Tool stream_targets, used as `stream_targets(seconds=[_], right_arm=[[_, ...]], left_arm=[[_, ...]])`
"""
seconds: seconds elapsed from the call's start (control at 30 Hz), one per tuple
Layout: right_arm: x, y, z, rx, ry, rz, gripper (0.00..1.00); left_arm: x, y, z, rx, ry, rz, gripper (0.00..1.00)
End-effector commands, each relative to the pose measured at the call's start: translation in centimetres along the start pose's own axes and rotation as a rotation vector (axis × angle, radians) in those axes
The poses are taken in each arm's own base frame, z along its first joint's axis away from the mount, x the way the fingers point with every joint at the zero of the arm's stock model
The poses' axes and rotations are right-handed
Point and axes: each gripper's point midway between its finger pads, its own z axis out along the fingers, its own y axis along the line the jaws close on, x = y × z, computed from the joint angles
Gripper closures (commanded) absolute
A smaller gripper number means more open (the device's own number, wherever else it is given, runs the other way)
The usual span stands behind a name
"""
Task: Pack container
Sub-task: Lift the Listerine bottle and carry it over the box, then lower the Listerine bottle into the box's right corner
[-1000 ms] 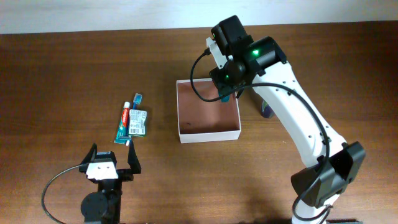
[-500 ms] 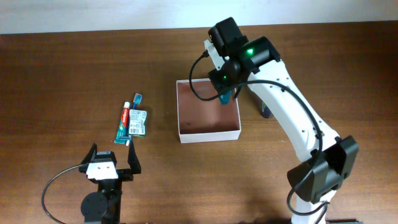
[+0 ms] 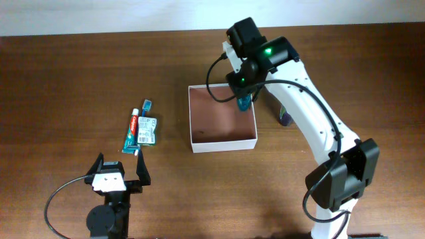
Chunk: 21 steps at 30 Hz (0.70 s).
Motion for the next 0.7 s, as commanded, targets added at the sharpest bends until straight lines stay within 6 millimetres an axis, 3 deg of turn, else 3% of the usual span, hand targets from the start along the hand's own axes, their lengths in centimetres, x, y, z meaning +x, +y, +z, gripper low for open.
stream_targets(seconds=[0.0, 0.67], right_arm=[[-0.8, -0.9, -0.7, 0.028, -0.035, 0.003, 0.85], [-0.7, -0.7, 1.3, 0.029, -0.035, 0.001, 0.85]], left_arm=[[0.1, -0.4, 0.0, 0.019, -0.003, 0.016, 0.01], [0.1, -0.4, 0.0, 0.019, -0.003, 0.016, 0.01]])
